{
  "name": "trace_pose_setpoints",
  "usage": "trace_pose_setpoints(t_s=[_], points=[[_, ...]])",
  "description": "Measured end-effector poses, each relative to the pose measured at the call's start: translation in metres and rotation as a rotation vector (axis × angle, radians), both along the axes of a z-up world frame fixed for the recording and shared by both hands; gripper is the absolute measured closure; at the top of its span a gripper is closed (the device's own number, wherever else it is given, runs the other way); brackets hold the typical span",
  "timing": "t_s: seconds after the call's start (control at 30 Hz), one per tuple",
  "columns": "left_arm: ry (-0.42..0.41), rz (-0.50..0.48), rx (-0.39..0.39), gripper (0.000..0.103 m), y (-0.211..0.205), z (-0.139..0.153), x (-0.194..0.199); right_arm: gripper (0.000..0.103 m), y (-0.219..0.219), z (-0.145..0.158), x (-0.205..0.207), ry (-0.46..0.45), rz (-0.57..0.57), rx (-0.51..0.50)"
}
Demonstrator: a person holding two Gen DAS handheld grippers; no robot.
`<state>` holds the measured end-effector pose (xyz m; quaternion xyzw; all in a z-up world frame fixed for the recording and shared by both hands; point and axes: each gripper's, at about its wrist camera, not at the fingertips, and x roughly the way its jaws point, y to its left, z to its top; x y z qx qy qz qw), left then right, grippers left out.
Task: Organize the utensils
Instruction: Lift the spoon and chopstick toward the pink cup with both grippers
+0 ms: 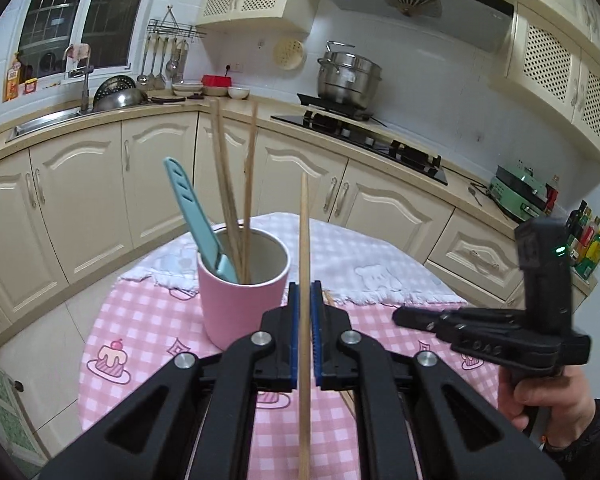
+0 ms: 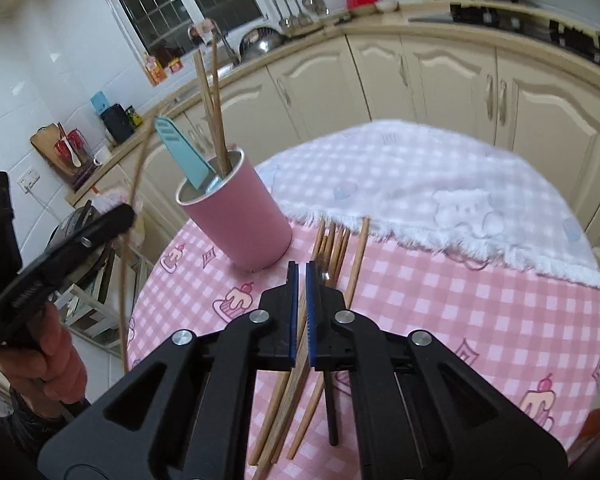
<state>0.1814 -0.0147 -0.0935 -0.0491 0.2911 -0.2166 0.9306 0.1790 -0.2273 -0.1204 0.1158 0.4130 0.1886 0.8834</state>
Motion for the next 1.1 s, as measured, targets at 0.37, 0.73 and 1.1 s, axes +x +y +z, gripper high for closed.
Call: trace_pose_setpoints(t_s=[0.37, 0.73, 1.1], points=[[0.033, -0.012, 0.015, 0.098, 0.004, -0.015, -0.001, 0.098, 0.016, -0.046, 0.024, 0.177, 0.061, -0.227], [0.052, -0.021, 0.014, 0.098, 0.004, -0.021, -0.002, 0.071, 0.025, -0.05, 0.028, 0.191, 0.113, -0.292], [0.059, -0.017, 0.01, 0.098, 0.004, -0.023, -0.001, 0.091, 0.034, -0.055, 0.039, 0.214, 0.131, -0.302]])
